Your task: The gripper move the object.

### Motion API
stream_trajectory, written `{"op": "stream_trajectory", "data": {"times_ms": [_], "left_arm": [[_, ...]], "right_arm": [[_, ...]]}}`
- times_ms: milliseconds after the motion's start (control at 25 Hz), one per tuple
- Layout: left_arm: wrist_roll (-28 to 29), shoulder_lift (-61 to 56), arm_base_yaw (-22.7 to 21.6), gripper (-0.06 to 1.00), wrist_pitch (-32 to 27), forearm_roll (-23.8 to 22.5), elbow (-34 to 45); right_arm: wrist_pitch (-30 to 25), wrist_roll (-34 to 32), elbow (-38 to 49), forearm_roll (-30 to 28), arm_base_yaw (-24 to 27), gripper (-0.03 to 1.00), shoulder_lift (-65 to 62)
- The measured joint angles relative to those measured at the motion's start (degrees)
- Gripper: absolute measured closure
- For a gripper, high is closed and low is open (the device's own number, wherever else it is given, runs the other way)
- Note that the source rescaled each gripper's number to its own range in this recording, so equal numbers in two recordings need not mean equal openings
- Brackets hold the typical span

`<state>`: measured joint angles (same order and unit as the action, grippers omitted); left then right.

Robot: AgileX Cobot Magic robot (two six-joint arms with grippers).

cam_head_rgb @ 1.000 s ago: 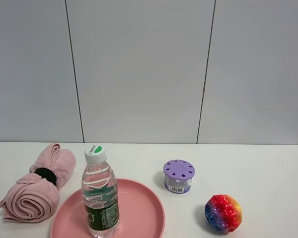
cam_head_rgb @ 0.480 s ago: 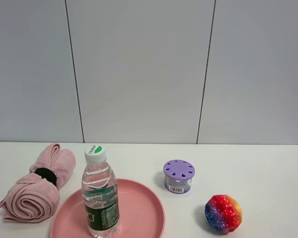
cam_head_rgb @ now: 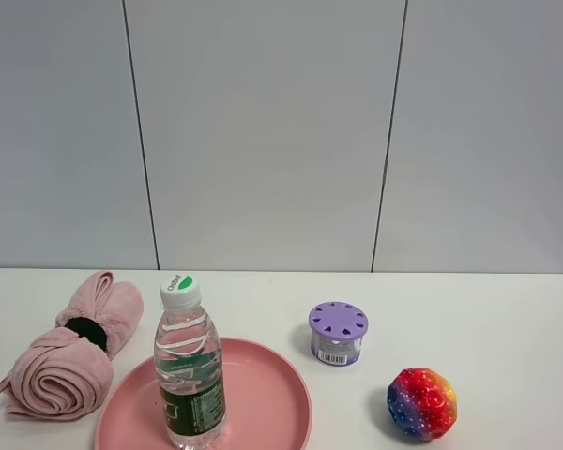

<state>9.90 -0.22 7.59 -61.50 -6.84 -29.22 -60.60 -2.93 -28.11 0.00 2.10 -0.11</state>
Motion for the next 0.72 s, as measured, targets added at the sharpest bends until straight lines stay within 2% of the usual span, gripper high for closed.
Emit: {"op": "stream_trajectory", "data": {"times_ms": [400,720], "left_arm": [[-3.10,0.00,-13.17,0.23,0.96,2.18,0.23],[-7.09,0.00,-13.91,0.23,1.08,4.48,0.23]], "right_arm": [[0.00,0.00,0.00,0.00,0.00,-0.03,0.00],[0.00,0.00,0.00,0.00,0.00,-0.03,0.00]]}}
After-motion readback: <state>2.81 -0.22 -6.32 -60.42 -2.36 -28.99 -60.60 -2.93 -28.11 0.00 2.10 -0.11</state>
